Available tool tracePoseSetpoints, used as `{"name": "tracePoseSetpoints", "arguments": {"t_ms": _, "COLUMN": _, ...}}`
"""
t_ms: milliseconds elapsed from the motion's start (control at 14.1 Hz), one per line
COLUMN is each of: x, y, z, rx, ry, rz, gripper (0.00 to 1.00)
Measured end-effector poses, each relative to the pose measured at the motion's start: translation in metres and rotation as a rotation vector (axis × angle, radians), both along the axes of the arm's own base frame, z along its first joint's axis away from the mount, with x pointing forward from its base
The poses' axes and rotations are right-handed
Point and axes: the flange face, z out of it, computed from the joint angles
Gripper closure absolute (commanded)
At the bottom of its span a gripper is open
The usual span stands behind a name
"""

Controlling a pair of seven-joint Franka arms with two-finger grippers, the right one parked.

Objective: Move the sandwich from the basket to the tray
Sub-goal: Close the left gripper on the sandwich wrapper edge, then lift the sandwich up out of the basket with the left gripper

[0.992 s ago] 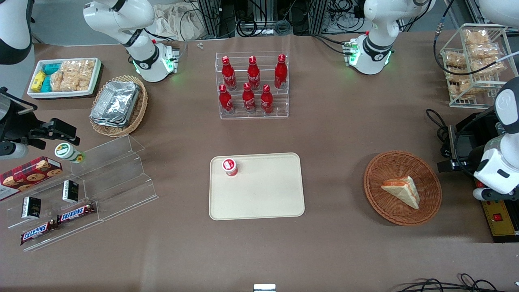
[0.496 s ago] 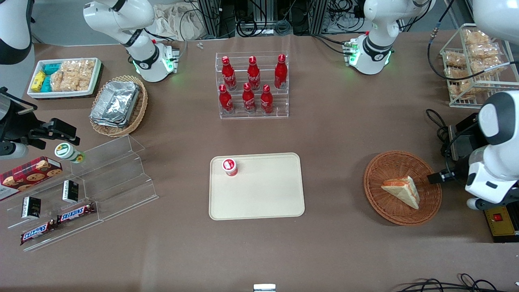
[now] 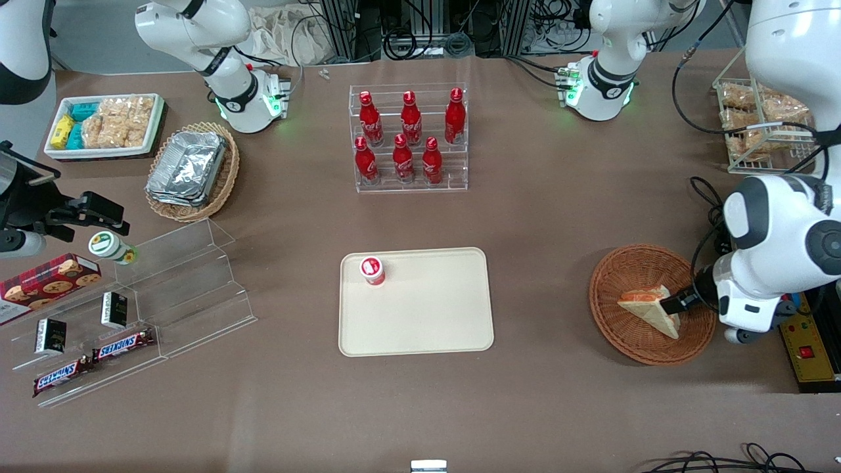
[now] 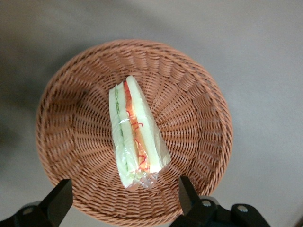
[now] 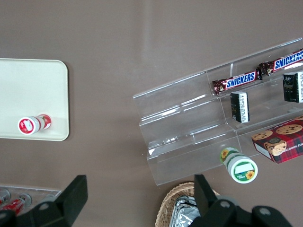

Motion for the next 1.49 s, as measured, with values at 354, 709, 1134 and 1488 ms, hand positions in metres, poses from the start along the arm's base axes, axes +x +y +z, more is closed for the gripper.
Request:
{"name": "tracePoseSetpoints", "arguments": {"t_ms": 354, "x": 0.002, "y": -0.001, "z": -0.029, "rx": -0.001, "ry": 0.021, "rz": 0.189, "gripper": 0.01}}
{"name": "tracePoseSetpoints", "arguments": {"t_ms": 709, "x": -0.003, "y": -0.002, "z": -0.053, "rx": -0.002, "ry": 0.043, "rz": 0.23, "gripper": 0.07}}
{"name": "tracePoseSetpoints", "arguments": {"t_ms": 1134, "x": -0.005, "y": -0.003, "z": -0.058, "rx": -0.004, "ry": 0.024, "rz": 0.285, "gripper": 0.91}}
{"name": "tracePoseSetpoints", "arguments": {"t_ms": 1488, "x": -0.005, "y": 0.0, "z": -0.021, "rx": 0.0, "ry": -0.019, "rz": 0.307, "gripper": 1.0}}
